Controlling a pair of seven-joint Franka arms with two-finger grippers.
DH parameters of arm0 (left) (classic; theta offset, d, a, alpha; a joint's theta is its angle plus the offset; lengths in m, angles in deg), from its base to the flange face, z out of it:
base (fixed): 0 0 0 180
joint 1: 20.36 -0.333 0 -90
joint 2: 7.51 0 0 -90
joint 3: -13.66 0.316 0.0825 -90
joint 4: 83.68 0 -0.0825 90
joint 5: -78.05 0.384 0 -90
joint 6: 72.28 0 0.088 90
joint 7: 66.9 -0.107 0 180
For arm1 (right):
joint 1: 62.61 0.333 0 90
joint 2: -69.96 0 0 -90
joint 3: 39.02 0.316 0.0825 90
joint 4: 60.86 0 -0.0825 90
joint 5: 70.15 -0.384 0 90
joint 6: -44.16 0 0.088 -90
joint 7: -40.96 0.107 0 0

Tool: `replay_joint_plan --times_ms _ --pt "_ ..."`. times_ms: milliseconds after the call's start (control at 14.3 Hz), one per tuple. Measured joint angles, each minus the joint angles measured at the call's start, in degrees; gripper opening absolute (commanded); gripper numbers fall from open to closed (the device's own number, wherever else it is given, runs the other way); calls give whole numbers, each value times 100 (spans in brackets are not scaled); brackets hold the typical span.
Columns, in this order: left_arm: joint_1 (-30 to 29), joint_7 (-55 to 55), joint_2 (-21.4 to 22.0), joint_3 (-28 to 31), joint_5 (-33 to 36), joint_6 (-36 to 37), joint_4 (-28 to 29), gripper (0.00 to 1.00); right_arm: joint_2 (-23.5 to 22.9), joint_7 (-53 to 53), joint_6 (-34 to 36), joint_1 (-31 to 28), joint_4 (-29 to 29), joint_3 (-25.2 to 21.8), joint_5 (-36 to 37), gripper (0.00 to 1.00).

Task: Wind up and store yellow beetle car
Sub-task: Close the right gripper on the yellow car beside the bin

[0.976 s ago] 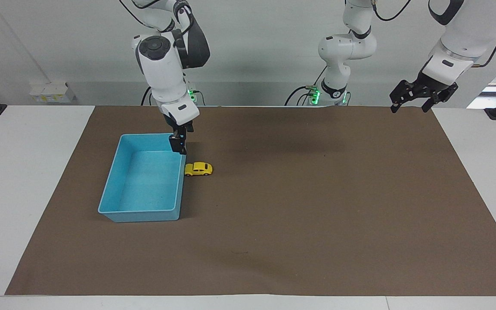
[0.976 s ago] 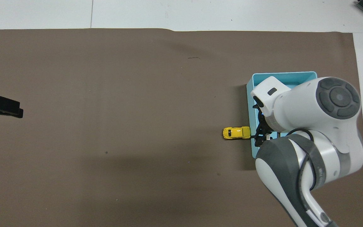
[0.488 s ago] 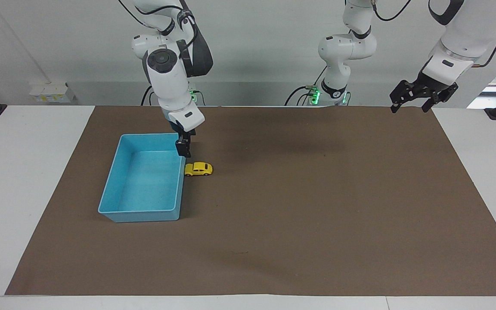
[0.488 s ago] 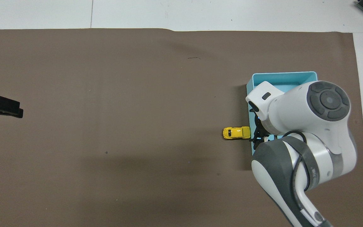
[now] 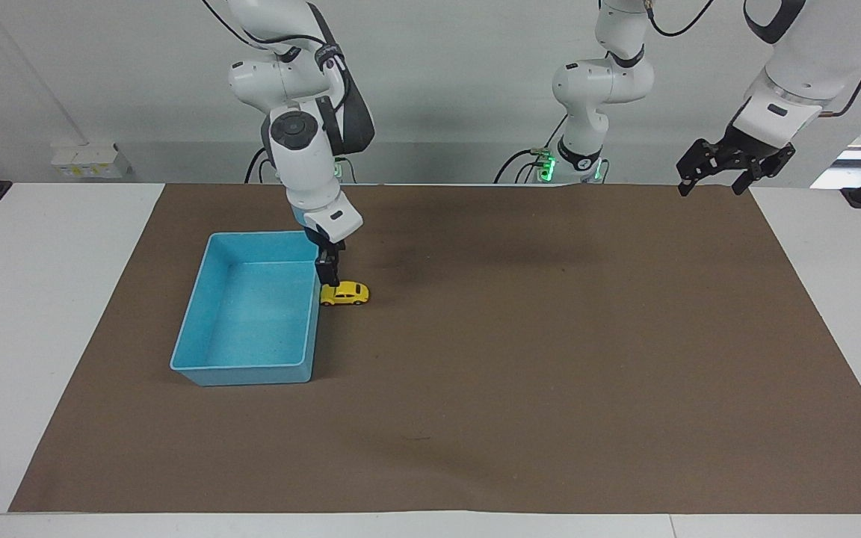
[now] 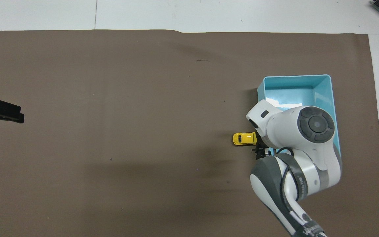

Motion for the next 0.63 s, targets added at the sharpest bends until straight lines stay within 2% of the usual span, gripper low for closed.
replay_joint_plan --times_ms 627 --pt "0 0 0 0 0 0 0 100 -600 -7 -1199 118 -409 -2 2 100"
